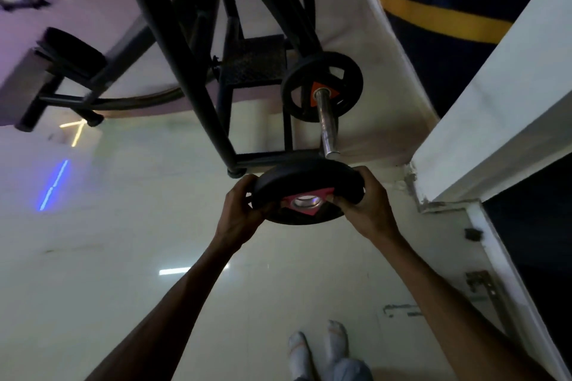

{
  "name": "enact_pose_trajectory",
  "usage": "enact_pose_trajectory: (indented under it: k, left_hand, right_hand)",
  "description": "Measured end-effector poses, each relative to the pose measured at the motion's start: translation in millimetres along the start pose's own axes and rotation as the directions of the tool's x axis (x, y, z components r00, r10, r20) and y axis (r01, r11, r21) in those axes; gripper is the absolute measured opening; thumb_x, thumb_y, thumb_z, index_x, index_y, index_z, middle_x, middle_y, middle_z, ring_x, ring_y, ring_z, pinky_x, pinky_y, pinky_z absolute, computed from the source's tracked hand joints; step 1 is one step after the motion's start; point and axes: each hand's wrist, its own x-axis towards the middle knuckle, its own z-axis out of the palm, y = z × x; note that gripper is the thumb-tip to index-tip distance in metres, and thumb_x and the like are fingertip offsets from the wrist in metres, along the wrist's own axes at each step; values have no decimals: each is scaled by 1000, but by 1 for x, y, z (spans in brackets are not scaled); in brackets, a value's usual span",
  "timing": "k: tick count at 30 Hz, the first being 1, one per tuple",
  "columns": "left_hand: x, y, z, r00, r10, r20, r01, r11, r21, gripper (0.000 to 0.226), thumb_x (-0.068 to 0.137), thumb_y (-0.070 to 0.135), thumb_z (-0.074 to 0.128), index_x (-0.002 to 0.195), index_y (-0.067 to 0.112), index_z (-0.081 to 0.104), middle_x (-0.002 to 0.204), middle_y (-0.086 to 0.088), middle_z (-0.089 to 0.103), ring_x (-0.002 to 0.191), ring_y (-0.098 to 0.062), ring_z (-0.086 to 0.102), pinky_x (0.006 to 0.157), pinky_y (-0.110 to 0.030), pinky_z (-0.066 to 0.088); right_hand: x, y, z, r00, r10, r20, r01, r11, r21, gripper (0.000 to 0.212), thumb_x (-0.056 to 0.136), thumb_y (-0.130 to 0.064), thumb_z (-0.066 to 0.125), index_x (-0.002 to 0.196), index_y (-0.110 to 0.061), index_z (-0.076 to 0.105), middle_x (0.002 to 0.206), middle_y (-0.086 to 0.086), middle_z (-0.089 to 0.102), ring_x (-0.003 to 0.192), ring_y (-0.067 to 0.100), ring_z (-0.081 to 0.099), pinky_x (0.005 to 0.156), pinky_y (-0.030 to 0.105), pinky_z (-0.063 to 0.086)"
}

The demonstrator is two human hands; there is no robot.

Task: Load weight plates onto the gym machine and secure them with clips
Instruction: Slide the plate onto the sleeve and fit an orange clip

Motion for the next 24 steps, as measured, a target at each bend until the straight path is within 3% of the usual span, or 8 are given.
enact_pose_trajectory:
  k: [4, 8, 10, 12, 13, 16, 18, 24]
  left_hand:
    - [-31, 29, -44, 997, 34, -76, -34, 999, -3, 37, 83, 7, 83, 107, 26, 62, 98, 20, 67, 95, -8, 66, 84, -31, 60]
    - [-68, 66, -99, 983, 74, -167, -72, 997, 18, 28, 83, 1, 78, 102, 15, 62, 93, 13, 64, 92, -10, 64, 83, -39, 61]
    - [-87, 83, -125, 972, 99, -213, -96, 995, 23, 26, 82, -1, 77, 100, 11, 62, 92, 5, 63, 89, -11, 62, 81, -40, 61]
    - [-109, 98, -152, 950, 140, -278, -139, 990, 24, 27, 79, 2, 77, 100, 12, 63, 92, 4, 62, 88, -8, 60, 79, -36, 60]
    - [-116, 103, -162, 942, 159, -297, -160, 987, 22, 27, 77, 6, 76, 100, 13, 63, 93, 6, 62, 88, -6, 60, 78, -31, 59]
    - [-134, 118, -198, 916, 211, -341, -211, 977, 39, 30, 76, 8, 74, 104, 15, 64, 92, 16, 61, 89, -5, 58, 79, -28, 58]
    - [-142, 124, -227, 893, 238, -382, -238, 970, 46, 38, 76, 7, 75, 111, 17, 66, 96, 19, 63, 92, -5, 59, 80, -29, 58]
    - [-140, 147, -311, 812, 337, -477, -360, 932, 47, 50, 74, 15, 78, 118, 34, 65, 109, 9, 68, 100, -9, 62, 81, -26, 57]
  right_hand:
    - [-24, -50, 10, 998, -59, -13, 60, 997, 45, 59, 77, -22, 88, 128, -21, 59, 113, -18, 65, 105, -16, 57, 83, 3, 48]
    - [-42, -120, 20, 986, -157, 46, 154, 985, 77, 59, 74, -18, 89, 119, -34, 54, 111, -26, 59, 106, -16, 58, 83, 3, 50]
    - [-53, -155, 26, 971, -232, 56, 227, 970, 84, 58, 74, -15, 89, 122, -23, 57, 110, -38, 45, 113, -24, 48, 84, -3, 42]
    - [-67, -189, 33, 940, -337, 46, 332, 939, 88, 56, 75, -8, 88, 123, -6, 59, 108, -37, 30, 101, -43, 27, 79, -13, 28]
    - [-72, -202, 37, 928, -369, 50, 364, 927, 95, 55, 75, -9, 87, 121, -5, 58, 107, -34, 30, 100, -41, 27, 77, -15, 26]
    - [-77, -239, 56, 911, -406, 79, 393, 909, 142, 63, 67, -38, 87, 118, -22, 55, 107, -31, 52, 102, -21, 55, 86, 4, 49]
    - [-78, -266, 69, 891, -443, 104, 426, 892, 151, 68, 64, -52, 84, 120, -30, 53, 109, -29, 59, 102, -19, 57, 85, 11, 54]
    - [-73, -347, 113, 823, -564, 63, 540, 813, 215, 65, 68, -42, 85, 121, -22, 54, 112, -20, 62, 103, -17, 59, 79, 7, 52]
